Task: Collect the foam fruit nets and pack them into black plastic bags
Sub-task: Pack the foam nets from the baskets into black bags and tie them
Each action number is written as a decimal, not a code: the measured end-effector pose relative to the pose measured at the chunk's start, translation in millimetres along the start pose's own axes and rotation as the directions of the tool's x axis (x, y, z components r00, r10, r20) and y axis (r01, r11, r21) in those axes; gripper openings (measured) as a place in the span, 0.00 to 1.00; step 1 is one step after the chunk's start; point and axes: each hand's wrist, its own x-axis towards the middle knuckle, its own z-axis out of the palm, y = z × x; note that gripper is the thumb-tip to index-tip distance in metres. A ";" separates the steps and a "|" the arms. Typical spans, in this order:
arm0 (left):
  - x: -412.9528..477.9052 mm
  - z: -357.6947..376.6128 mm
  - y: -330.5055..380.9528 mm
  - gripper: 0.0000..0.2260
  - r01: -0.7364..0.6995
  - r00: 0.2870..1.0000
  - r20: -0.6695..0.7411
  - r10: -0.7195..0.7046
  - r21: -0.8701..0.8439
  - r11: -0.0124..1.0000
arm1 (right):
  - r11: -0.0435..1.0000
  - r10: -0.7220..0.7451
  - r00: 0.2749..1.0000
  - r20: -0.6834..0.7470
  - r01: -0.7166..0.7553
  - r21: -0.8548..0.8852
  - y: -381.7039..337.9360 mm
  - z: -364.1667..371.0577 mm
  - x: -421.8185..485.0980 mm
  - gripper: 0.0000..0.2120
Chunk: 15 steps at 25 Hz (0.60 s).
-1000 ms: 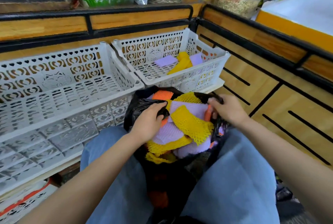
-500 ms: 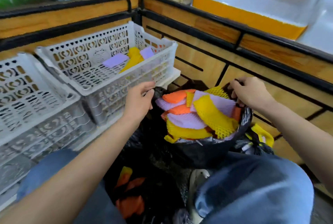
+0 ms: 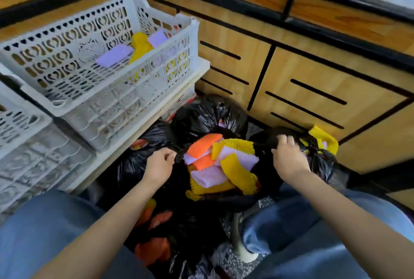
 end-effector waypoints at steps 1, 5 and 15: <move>1.8 0.1 -0.6 0.09 0.021 1.000 -0.015 -0.021 -0.047 0.999 | 0.982 -0.188 0.975 -0.121 0.182 -0.055 -5.9 2.7 0.3 0.18; 2.5 -1.2 7.7 0.08 0.118 0.991 -0.027 -0.132 -0.306 0.945 | 0.772 -0.635 0.762 0.128 0.629 0.092 -61.1 36.4 2.6 0.36; 9.1 -16.4 12.0 0.08 0.415 0.905 0.272 -0.326 -0.728 0.545 | 0.822 -0.477 0.724 0.498 0.568 -0.037 -124.5 159.7 41.1 0.42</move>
